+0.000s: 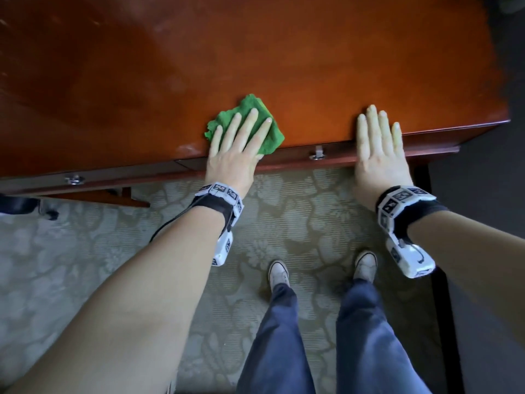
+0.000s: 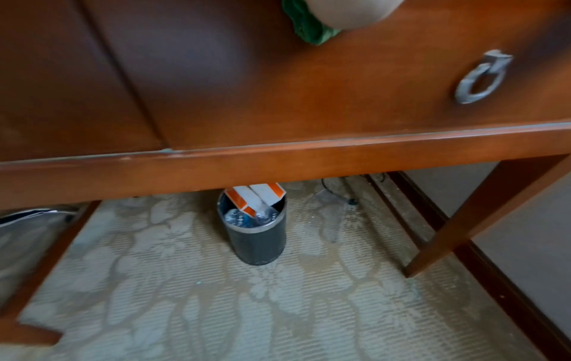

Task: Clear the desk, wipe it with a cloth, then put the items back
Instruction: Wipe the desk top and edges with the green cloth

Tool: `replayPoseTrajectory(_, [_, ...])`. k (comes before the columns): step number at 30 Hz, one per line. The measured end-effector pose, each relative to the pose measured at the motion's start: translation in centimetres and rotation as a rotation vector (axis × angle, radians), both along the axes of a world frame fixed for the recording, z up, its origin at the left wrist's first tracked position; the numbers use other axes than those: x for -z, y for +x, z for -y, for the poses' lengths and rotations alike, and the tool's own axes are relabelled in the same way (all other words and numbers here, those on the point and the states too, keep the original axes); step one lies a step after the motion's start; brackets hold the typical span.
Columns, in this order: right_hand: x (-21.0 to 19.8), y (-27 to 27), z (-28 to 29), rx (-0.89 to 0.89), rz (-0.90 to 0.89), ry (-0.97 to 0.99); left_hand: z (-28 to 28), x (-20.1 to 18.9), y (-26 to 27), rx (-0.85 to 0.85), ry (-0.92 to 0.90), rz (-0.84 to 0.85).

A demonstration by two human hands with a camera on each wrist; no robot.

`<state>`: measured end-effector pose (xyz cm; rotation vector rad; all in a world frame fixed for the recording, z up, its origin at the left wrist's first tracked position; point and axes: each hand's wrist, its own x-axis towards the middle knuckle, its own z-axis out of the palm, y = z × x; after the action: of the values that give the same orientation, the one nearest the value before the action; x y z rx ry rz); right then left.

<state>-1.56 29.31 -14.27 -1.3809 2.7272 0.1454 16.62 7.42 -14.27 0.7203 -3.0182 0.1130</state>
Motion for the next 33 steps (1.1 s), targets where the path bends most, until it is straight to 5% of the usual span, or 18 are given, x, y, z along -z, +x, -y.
replayPoseTrajectory(7, [-1.3,1.1,0.6,0.081,0.028,0.067,7.4,-0.2,8.0,-0.105,0.003,0.042])
replayPoseTrajectory(13, [-1.2,1.3,0.8,0.093,-0.012,0.145,7.7,-0.2,8.4,-0.043,-0.013,0.055])
replayPoseTrajectory(20, [-1.0,1.2,1.0,0.097,-0.049,0.155,4.3,-0.3,5.3,-0.063,-0.015,0.032])
replayPoseTrajectory(28, [-0.5,1.1,0.5,0.074,-0.070,0.100,-3.5,0.4,-4.6,0.168,-0.014,-0.035])
replayPoseTrajectory(33, [-0.5,0.7,0.2,0.045,-0.075,0.110,-2.6,-0.5,-4.7,0.271,0.001,-0.035])
